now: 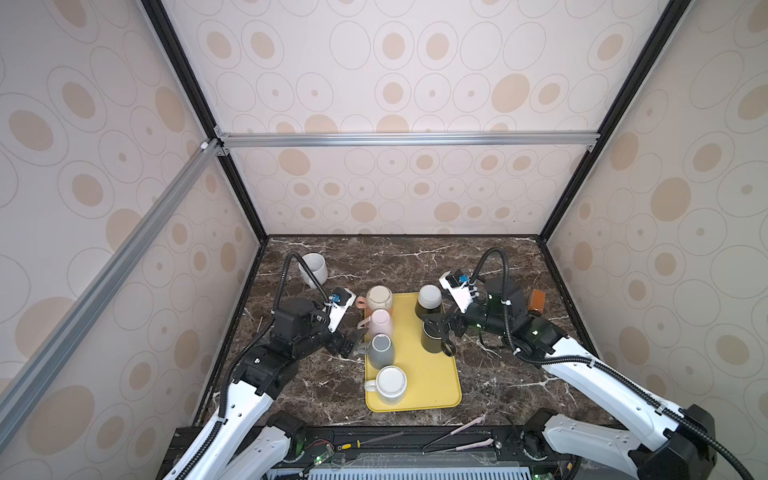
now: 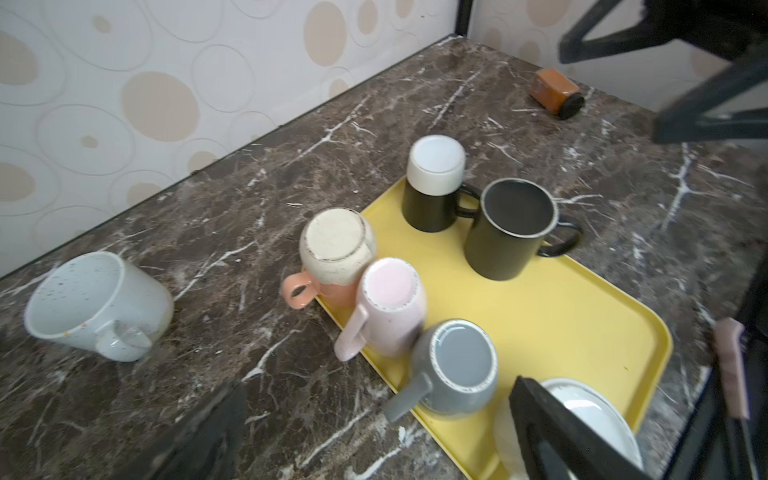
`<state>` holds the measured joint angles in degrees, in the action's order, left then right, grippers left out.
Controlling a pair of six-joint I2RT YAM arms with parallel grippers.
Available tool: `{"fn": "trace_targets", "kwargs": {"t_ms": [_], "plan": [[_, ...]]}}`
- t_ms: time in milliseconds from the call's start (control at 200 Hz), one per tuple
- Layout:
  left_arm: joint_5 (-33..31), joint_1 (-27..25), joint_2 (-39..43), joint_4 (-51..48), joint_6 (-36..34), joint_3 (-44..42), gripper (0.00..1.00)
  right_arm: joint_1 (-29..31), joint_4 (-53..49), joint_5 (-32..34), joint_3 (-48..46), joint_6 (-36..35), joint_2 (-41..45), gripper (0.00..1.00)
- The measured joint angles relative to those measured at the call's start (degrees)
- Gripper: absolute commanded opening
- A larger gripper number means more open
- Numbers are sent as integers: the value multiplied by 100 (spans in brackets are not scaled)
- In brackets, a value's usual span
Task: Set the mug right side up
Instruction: 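Reach the left gripper to the upside-down white mug nearest the robot on the tray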
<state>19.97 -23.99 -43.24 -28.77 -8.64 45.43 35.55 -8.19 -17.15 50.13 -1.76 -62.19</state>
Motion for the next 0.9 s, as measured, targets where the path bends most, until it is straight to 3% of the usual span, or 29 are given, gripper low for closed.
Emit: {"fn": "trace_targets", "kwargs": {"t_ms": [165,360,470,575,645,705,900], "plan": [[372,-28,-374,-236,-61,376,100,0,11,4,0,-46,-50,100],[393,-116,-498,544,210,79,100,0,26,42,11,-46,-157,99],[-267,-127,-278,1054,957,-101,100,0,24,37,63,-24,-295,98],[-796,-127,-1032,660,1207,787,100,0,42,17,144,31,-428,97],[-1091,-151,-1692,723,1213,1327,100,0,94,9,162,61,-483,97],[-1174,-175,-1867,837,1169,1226,100,0,136,0,162,81,-527,97],[-1119,-315,-1069,710,321,339,100,0,234,44,162,79,-619,97]]}}
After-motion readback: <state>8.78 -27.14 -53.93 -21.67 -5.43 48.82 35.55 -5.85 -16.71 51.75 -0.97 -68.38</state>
